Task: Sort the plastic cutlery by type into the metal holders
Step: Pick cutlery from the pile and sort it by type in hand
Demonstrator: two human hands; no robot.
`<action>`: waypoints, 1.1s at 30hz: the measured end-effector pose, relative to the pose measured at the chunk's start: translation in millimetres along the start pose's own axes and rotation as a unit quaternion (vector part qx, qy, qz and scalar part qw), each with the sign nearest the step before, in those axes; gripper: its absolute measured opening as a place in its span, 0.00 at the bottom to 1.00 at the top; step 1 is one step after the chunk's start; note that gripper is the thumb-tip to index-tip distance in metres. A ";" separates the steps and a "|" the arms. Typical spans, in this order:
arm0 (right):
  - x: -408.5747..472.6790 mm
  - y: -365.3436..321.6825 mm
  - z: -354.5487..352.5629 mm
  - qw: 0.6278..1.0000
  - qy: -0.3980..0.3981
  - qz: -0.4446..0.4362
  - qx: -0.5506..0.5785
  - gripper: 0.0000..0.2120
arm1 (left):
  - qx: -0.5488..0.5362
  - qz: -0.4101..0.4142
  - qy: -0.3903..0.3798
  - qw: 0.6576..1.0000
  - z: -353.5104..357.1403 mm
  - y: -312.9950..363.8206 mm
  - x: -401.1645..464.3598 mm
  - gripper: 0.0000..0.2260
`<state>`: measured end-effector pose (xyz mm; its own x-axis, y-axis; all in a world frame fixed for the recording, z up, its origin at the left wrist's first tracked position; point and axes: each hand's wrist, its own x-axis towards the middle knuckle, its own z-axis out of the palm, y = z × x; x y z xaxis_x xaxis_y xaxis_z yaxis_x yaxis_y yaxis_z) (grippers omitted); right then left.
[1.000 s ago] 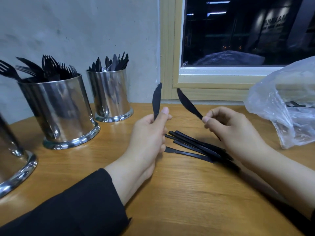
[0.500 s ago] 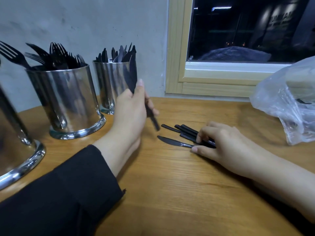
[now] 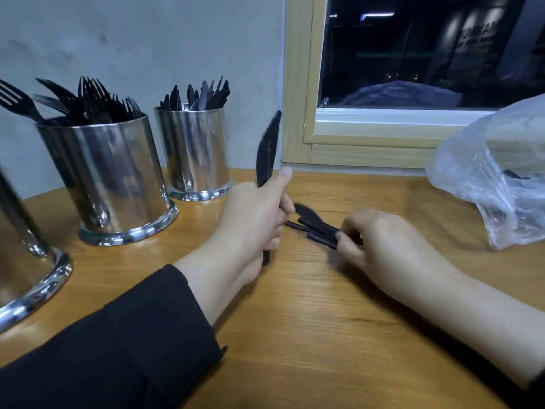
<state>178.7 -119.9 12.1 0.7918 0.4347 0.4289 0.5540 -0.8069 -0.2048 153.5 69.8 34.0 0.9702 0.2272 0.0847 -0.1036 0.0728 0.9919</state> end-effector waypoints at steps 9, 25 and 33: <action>-0.3 -7.6 1.2 0.987 0.082 -0.050 0.127 0.09 | 0.016 0.020 -0.063 0.998 21.7 -10.4 -7.7 0.12; 4.6 21.5 1.0 0.982 -0.136 -0.129 -0.028 0.18 | 0.225 0.127 0.045 0.965 -16.7 -0.5 18.5 0.12; 1.9 20.3 -2.0 0.999 0.029 0.030 0.019 0.12 | 0.257 0.098 0.002 0.961 -8.9 -5.0 11.4 0.13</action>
<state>190.9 -136.2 10.5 0.8084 0.3604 0.4655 0.5154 -0.8152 -0.2640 163.2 80.7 29.2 0.9423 0.1905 0.2752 -0.1616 -0.4611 0.8725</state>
